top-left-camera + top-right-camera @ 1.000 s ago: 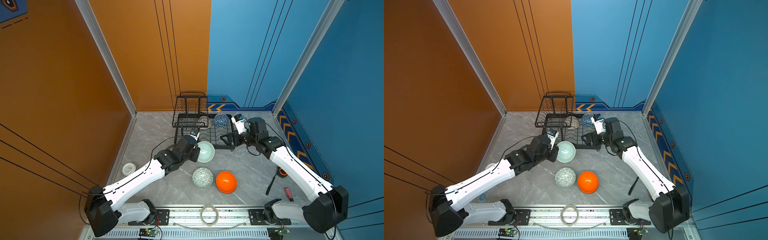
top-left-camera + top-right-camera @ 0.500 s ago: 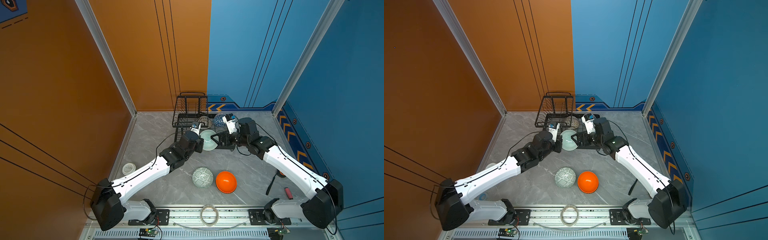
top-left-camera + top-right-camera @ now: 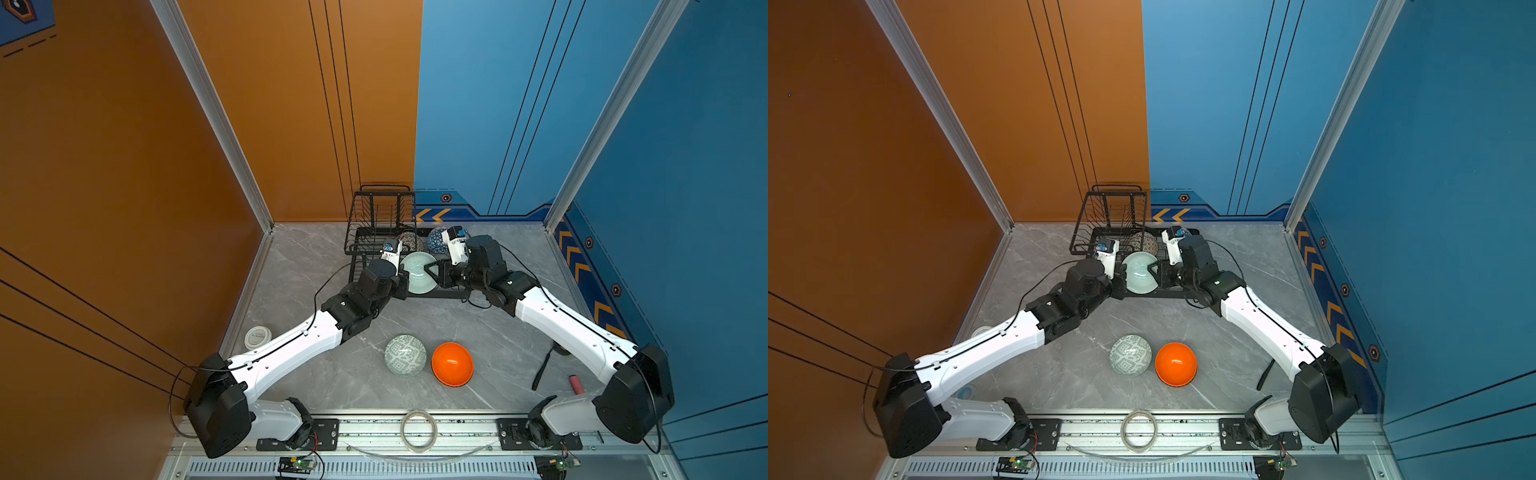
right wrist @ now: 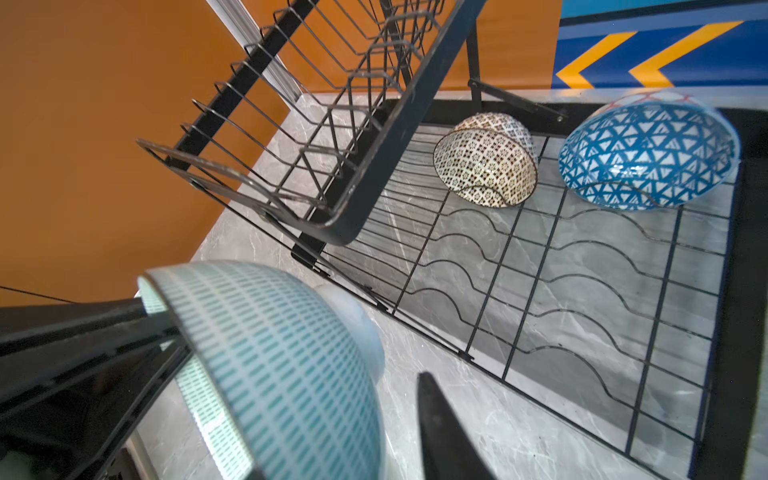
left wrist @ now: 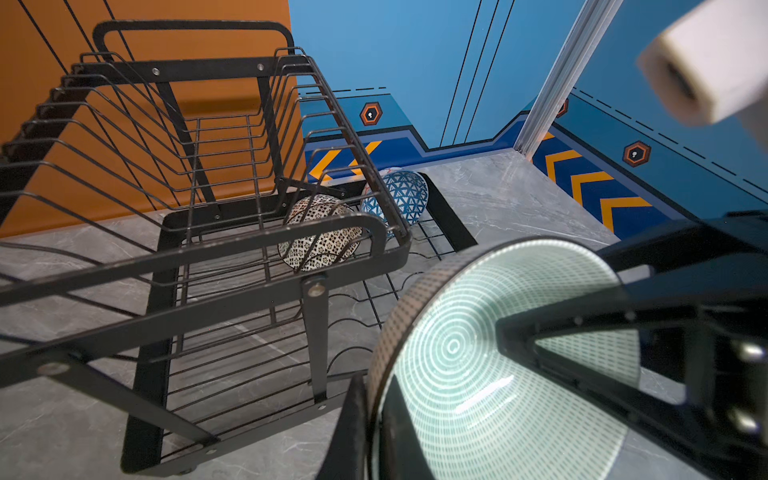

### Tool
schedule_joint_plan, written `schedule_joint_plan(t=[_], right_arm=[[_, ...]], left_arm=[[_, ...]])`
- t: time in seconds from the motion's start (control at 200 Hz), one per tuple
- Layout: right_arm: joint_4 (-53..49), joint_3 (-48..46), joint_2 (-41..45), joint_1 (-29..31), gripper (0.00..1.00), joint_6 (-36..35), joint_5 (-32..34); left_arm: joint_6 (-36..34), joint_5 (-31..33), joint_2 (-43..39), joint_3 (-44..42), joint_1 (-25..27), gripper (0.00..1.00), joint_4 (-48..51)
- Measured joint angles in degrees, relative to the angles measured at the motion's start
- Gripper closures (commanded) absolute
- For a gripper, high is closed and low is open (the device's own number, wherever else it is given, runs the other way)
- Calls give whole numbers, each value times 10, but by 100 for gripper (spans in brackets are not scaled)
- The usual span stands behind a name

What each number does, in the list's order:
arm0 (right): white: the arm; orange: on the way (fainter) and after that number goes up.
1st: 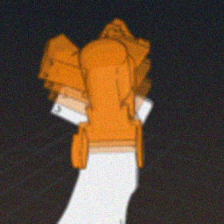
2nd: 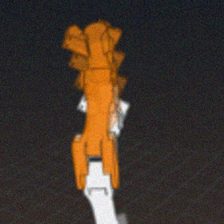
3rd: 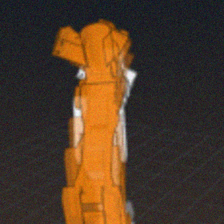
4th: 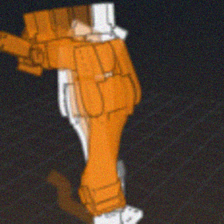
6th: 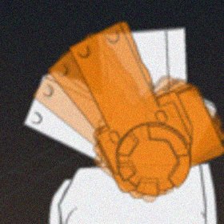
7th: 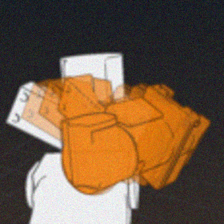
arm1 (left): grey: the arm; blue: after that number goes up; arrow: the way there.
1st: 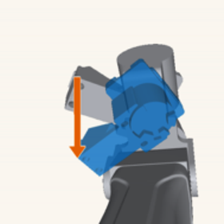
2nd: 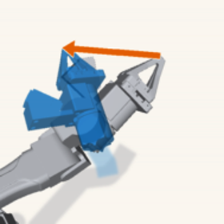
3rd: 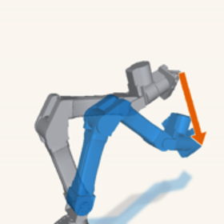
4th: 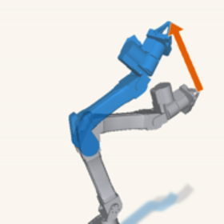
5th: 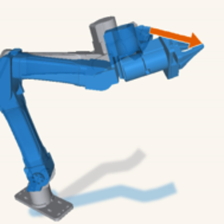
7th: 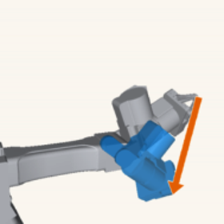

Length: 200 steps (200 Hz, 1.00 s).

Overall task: Load the bowls into the dish rack
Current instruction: 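Lift the green bowl toward the rack while the right gripper grasps its rim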

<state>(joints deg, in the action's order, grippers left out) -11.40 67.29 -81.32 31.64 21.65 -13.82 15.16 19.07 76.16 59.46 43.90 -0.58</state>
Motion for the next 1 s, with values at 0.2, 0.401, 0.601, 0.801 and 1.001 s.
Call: schedule_joint_plan(t=[0.2,0.401,0.601,0.801,1.001], right_arm=[[6,0,-20,3,96,-1,16],[5,0,-25,5,100,3,22],[1,0,-25,2,100,-17,24],[-2,0,-25,-12,100,-78,17],[-11,0,-22,-50,100,-171,-10]], left_arm=[[2,2,0,-1,0,100,-18],[2,-3,4,-3,-4,100,-17],[-7,-47,3,-1,-12,61,-13],[-36,-92,-3,10,-22,17,33],[-65,-113,-22,33,-49,2,91]])
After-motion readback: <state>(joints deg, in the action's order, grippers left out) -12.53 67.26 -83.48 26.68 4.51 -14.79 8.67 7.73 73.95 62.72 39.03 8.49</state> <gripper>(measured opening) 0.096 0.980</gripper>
